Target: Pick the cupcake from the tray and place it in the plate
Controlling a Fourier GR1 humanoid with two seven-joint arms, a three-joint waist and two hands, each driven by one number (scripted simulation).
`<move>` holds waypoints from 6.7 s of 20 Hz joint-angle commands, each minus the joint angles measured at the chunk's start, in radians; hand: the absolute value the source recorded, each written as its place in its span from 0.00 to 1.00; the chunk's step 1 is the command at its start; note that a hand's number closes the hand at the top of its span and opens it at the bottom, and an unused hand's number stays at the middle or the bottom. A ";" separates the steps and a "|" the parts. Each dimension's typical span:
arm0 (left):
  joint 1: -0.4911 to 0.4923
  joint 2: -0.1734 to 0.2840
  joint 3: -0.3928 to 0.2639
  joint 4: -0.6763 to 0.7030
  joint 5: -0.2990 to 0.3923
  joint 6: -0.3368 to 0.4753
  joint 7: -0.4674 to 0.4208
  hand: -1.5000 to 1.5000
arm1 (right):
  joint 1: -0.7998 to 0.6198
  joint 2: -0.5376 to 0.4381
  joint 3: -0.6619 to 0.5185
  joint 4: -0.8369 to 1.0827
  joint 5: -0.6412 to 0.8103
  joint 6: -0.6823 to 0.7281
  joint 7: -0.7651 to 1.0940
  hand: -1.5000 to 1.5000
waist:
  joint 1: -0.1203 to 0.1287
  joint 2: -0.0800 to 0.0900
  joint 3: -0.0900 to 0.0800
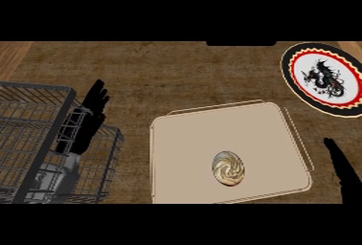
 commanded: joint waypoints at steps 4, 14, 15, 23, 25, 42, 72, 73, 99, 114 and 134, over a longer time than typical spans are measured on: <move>0.132 -0.076 -0.091 0.051 -0.001 -0.002 0.066 0.50 | -0.128 0.088 0.135 0.055 0.132 0.100 0.238 0.00 | 0.028 0.016 -0.014; 0.130 -0.068 -0.052 0.047 -0.009 -0.019 0.083 0.50 | -0.253 0.271 0.261 0.121 0.244 0.147 0.357 0.00 | 0.000 0.010 -0.012; 0.142 -0.075 -0.044 0.075 -0.015 -0.019 0.052 0.50 | -0.248 0.295 0.288 0.161 0.278 0.124 0.349 0.00 | -0.002 0.012 -0.013; 0.134 -0.085 -0.035 0.038 -0.020 -0.019 0.092 0.50 | -0.284 0.354 0.269 0.257 0.379 0.196 0.409 0.00 | -0.010 0.010 -0.012; 0.156 -0.090 -0.034 0.047 -0.026 -0.029 0.062 0.50 | -0.273 0.350 0.237 0.316 0.373 0.159 0.350 0.00 | -0.009 0.013 -0.011; 0.197 -0.080 -0.007 0.015 -0.036 -0.081 0.080 0.50 | -0.341 0.385 0.228 0.512 0.372 0.224 0.246 1.00 | -0.001 0.010 -0.011; 0.045 -0.133 -0.027 0.004 -0.094 -0.092 0.109 0.50 | -1.084 0.244 -0.551 0.886 1.037 -0.145 0.550 1.00 | 0.133 0.078 -0.009; 0.030 -0.127 -0.014 0.010 -0.086 -0.096 0.117 0.50 | -1.100 0.233 -0.578 0.893 1.052 -0.172 0.545 1.00 | 0.133 0.082 -0.008; 0.105 -0.146 0.030 0.037 -0.102 -0.095 0.106 0.50 | -1.035 0.144 -1.096 1.183 1.277 -0.697 0.392 1.00 | 0.057 0.051 -0.003; 0.125 -0.152 0.049 0.053 -0.109 -0.121 0.097 0.50 | -1.101 0.101 -1.277 1.511 0.877 -0.809 0.082 0.00 | 0.037 0.039 -0.002; 0.171 -0.169 0.081 0.045 -0.135 -0.102 0.113 0.50 | -1.035 0.363 -1.043 1.263 0.388 -1.046 -0.272 0.00 | -0.028 0.000 -0.009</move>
